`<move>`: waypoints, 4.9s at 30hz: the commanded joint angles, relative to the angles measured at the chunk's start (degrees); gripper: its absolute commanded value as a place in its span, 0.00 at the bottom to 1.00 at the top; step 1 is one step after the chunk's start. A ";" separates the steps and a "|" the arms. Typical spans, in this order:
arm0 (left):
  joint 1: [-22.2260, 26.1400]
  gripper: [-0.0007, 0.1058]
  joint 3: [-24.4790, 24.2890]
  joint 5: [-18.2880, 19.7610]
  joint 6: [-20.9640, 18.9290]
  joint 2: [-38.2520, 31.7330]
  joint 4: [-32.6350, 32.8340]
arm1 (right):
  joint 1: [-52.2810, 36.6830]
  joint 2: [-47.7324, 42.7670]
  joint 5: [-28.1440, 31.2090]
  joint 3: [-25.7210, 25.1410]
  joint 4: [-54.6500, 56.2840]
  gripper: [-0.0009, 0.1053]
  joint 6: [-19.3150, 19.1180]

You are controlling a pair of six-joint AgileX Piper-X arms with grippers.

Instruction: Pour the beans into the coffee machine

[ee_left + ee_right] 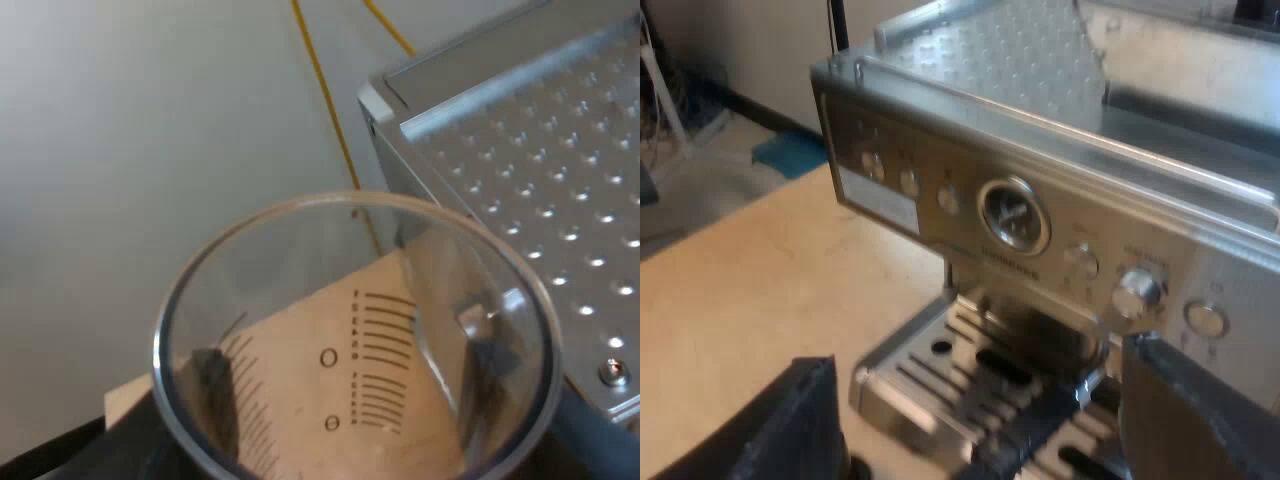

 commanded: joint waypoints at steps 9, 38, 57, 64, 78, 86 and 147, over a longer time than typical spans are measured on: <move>2.50 0.24 19.53 3.21 -3.60 -5.71 -15.61 | 0.10 -0.25 -2.99 9.01 -6.05 0.55 1.85; 3.01 0.24 47.18 8.94 -14.36 -5.88 -49.58 | 0.10 -0.13 -6.93 26.11 -27.85 0.62 2.55; 3.01 0.24 57.64 5.81 -15.30 2.15 -70.65 | 0.10 8.34 -8.96 26.65 -39.76 0.61 5.05; 3.01 0.24 57.80 5.81 -16.54 7.96 -74.13 | 0.10 8.64 -9.38 26.65 -40.26 0.61 5.36; 3.01 0.24 57.80 5.81 -17.41 24.13 -88.60 | 0.10 8.64 -9.38 26.65 -40.26 0.61 5.36; 3.01 0.24 57.80 5.81 -17.41 31.10 -95.20 | 0.10 8.64 -9.38 26.65 -40.26 0.61 5.36; 7.48 0.80 57.80 8.44 -12.18 35.77 -94.28 | 0.10 8.64 -8.02 26.65 -40.26 0.61 6.64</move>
